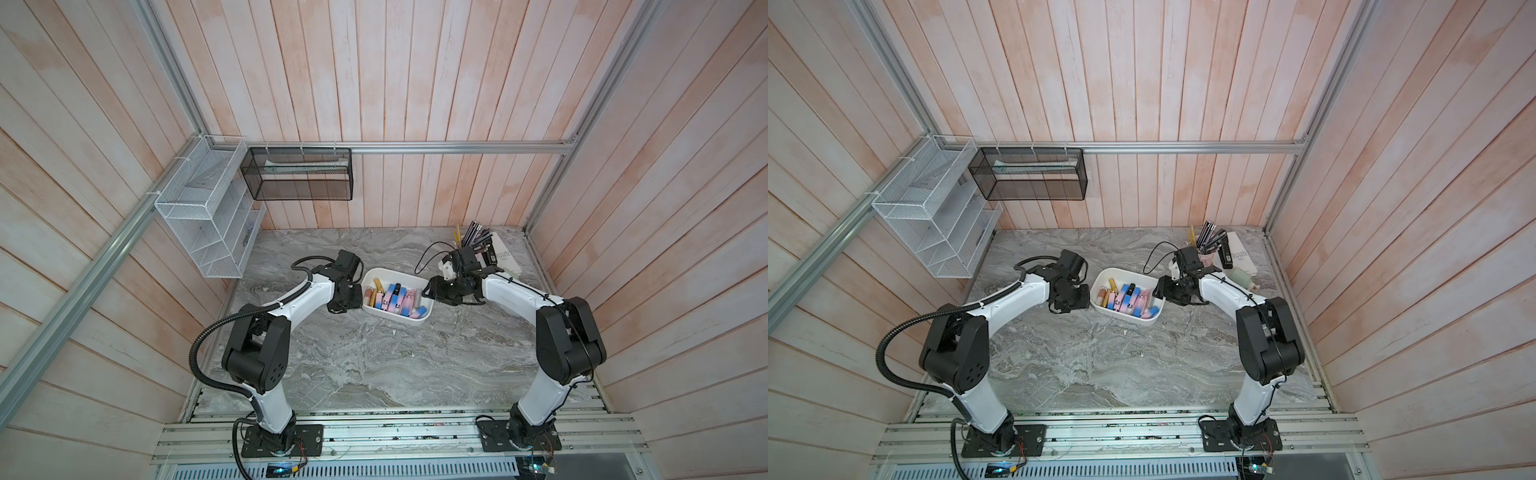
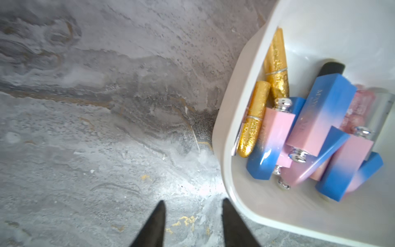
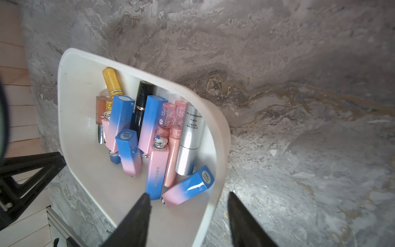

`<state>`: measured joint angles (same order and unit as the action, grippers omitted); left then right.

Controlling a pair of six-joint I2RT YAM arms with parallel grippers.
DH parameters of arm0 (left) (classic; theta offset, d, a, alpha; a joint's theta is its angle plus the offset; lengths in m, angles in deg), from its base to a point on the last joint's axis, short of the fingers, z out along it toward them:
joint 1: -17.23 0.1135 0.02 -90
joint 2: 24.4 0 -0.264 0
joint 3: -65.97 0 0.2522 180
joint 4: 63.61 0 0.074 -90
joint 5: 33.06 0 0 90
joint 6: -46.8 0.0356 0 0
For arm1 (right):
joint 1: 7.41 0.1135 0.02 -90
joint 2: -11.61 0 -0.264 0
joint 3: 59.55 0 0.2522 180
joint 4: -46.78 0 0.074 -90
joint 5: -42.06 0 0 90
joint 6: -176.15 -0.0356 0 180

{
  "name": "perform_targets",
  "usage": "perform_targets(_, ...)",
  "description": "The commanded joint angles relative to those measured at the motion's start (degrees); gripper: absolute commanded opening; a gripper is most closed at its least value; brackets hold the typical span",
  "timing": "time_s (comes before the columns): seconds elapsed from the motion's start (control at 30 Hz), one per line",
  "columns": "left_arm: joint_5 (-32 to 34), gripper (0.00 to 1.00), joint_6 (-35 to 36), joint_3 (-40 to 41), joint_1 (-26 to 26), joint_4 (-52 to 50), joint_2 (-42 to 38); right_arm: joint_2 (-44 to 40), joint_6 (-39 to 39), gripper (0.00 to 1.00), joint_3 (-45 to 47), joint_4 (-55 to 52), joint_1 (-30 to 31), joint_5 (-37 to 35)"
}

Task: Put the lipstick into the storage box
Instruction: Adjust the storage box at the center of the board, then reset both arms

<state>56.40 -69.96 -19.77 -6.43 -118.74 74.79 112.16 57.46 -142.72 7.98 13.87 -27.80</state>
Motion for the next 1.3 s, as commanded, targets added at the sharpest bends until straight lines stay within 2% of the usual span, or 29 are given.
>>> perform_targets(0.0,6.1,1.0,-0.04,3.59,1.11,1.28,-7.43,-5.88,4.23,0.98,-1.32,-5.31,-0.35,-4.99)
perform_targets(0.1,10.88,1.0,0.16,9.49,4.29,5.93,-16.74,-13.88,6.26,0.98,1.56,-4.95,-0.32,-10.86)
perform_targets(0.2,16.11,1.0,0.77,15.25,9.78,11.32,-25.7,-22.11,6.14,0.98,8.8,1.25,-0.67,-20.21)
perform_targets(0.33,19.82,1.0,5.1,27.89,17.04,27.75,-35.19,-31.67,8.3,0.98,22.73,15.42,-2.21,-31.34)
perform_targets(0.4,21.5,1.0,9.62,36.42,18.99,40.52,-38.69,-37.28,12.9,0.98,32.37,26.92,-2.86,-34.43)
perform_targets(0.5,19.79,1.0,16.16,48.28,19.95,59.79,-40.38,-42.46,18.07,0.98,42.51,40.58,-3.28,-42.61)
perform_targets(0.63,19.38,1.0,20.0,55.33,21.4,78.03,-34.29,-41.53,23.83,0.98,50.87,54.76,-6.37,-51.13)
perform_targets(0.7,16.89,1.0,19.25,56.33,23.62,84.43,-29.54,-39.29,23.68,0.98,55.26,64.49,-10.42,-50.54)
perform_targets(0.8,15.15,1.0,19.48,56.38,25.58,93.74,-22.47,-34.74,24.52,0.98,61.16,80.62,-15.27,-45.92)
perform_targets(0.87,12.61,1.0,18.79,54.52,26.98,95.3,-19.14,-29.22,24.2,0.98,63.01,91.74,-18.4,-40.87)
perform_targets(0.93,8.27,1.0,18.81,54.14,28.05,99.94,-15.05,-24.18,26.09,0.98,61.54,96.9,-19.4,-37.12)
perform_targets(0.97,7.15,1.0,20.0,52.81,27.07,96.77,-14.66,-20.58,27.08,0.98,60.46,100.05,-19.88,-35.26)
perform_targets(1.03,4.75,1.0,21.89,52.76,26.2,98.97,-13.3,-14.47,27.16,0.98,57.89,100.69,-20.35,-31.91)
perform_targets(1.07,3.65,1.0,23.18,54.36,25.88,104.5,-11.65,-11.38,28.08,0.98,57.54,103.68,-20.45,-29.81)
perform_targets(1.13,3.75,1.0,23.76,58.25,25.71,113.98,-8.89,-10.69,27.5,0.98,58.45,104.87,-21.01,-29.22)
perform_targets(1.2,4.52,1.0,22.79,57.64,25.84,109.48,-10.47,-10.53,27.78,0.98,58.6,105.24,-21.24,-28.05)
perform_targets(1.27,4.41,1.0,23.25,57.82,25.77,112.33,-9.13,-10.6,27.17,0.98,58.3,104.69,-22.02,-26.47)
